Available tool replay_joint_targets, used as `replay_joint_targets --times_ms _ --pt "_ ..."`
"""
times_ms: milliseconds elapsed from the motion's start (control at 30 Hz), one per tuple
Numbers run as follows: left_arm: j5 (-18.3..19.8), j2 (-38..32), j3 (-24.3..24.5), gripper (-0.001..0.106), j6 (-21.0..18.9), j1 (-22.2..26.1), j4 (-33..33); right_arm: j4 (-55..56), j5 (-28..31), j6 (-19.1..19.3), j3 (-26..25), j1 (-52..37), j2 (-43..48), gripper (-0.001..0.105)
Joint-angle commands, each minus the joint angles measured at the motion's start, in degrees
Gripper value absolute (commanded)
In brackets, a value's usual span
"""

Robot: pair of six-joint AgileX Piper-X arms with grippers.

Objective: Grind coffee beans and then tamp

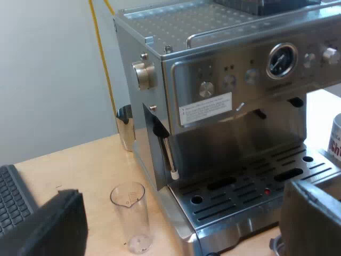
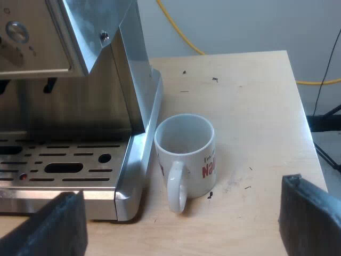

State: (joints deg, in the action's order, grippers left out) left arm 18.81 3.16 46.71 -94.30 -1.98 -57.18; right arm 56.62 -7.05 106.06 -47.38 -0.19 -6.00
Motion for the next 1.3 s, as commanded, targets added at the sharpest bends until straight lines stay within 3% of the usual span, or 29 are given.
replay_joint_targets --times_ms 33,267,533,767,967,1300 --pt "0.4 -3.4 0.4 0.079 -0.1 0.0 -2.5 -0.1 -0.5 0.9 -0.1 -0.3 2.4 0.077" --pt "-0.5 -6.2 1.0 0.079 0.0 0.0 -8.5 2.3 -0.5 0.9 -0.1 -0.3 8.5 0.077" --pt "-2.3 -6.2 0.3 0.079 0.3 0.0 -8.6 5.0 -1.0 0.9 1.0 -0.2 9.1 0.077" --pt "-7.4 -6.2 -3.8 0.079 0.3 0.0 -8.5 4.9 -2.3 0.9 3.8 -0.2 9.1 0.077" --pt "-7.6 -6.2 -9.6 0.079 0.3 0.0 -4.2 4.7 -2.3 0.9 7.8 -0.2 9.1 0.077" --pt "-7.5 -6.1 -13.6 0.079 0.3 0.0 -3.4 3.6 -2.3 0.9 11.4 -0.2 9.1 0.077"
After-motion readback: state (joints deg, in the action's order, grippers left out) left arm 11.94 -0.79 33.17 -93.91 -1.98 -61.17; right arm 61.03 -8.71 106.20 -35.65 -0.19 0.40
